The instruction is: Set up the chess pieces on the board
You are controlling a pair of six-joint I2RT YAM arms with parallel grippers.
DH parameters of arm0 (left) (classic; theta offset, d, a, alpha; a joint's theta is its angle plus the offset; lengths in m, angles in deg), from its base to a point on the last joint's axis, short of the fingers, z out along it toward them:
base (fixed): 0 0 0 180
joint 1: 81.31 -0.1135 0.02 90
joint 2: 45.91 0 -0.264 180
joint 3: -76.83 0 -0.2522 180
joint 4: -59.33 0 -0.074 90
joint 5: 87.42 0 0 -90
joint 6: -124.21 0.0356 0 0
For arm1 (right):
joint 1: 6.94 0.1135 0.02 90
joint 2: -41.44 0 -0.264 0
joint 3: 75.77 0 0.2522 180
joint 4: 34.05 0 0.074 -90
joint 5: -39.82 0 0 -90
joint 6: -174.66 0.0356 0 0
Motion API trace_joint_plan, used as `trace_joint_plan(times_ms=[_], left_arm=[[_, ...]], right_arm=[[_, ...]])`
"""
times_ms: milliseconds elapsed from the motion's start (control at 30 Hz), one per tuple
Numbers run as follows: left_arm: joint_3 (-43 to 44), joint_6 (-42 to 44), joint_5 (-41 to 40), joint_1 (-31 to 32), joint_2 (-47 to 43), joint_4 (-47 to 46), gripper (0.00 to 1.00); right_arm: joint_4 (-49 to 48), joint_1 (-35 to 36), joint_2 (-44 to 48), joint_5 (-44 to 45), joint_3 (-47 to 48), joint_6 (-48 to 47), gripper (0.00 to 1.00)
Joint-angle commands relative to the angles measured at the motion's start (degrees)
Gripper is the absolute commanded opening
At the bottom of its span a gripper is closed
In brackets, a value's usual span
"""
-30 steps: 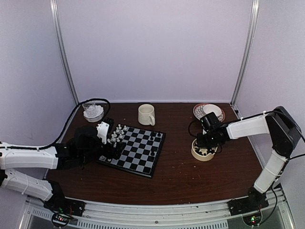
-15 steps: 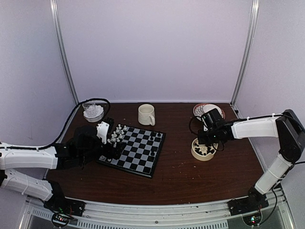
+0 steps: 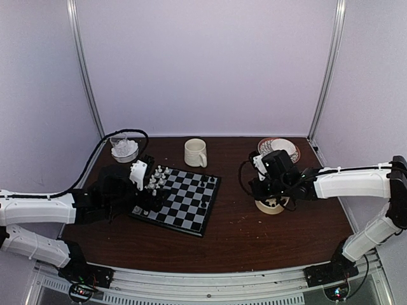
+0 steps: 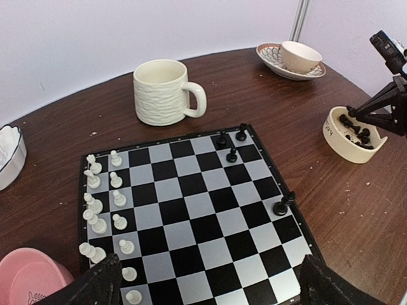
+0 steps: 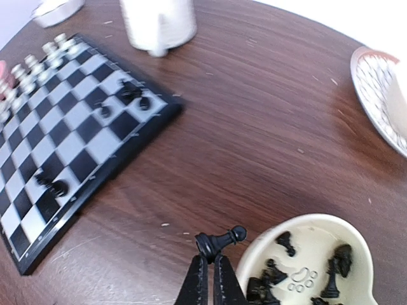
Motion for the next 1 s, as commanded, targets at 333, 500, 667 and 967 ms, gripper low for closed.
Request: trace_joint_plan(times_ms=[333,500,667,967], left_arm=[[7.6,-5.0,27.1,-0.3,6.9,-2.0,0.92],[11.0,-7.5,34.7,-0.3,11.9,-2.3,0.86],[15.8,-11.0,39.5,-0.3,17.7,-1.1,0.79],[22.6,-20.9,44.3,-0.3,26.7,0.1,0.74]], right_arm=[[-14.8,13.2,3.0,-5.7,-4.8,-15.1,0.03],[-16.8,17.4,4.0,-6.2,-5.5,-18.9,0.03],[-17.4,19.3,3.6,-6.1,-5.1,-20.3,0.03],[-17.3,20.6,2.4,-4.8,-4.3,-21.3,0.03]])
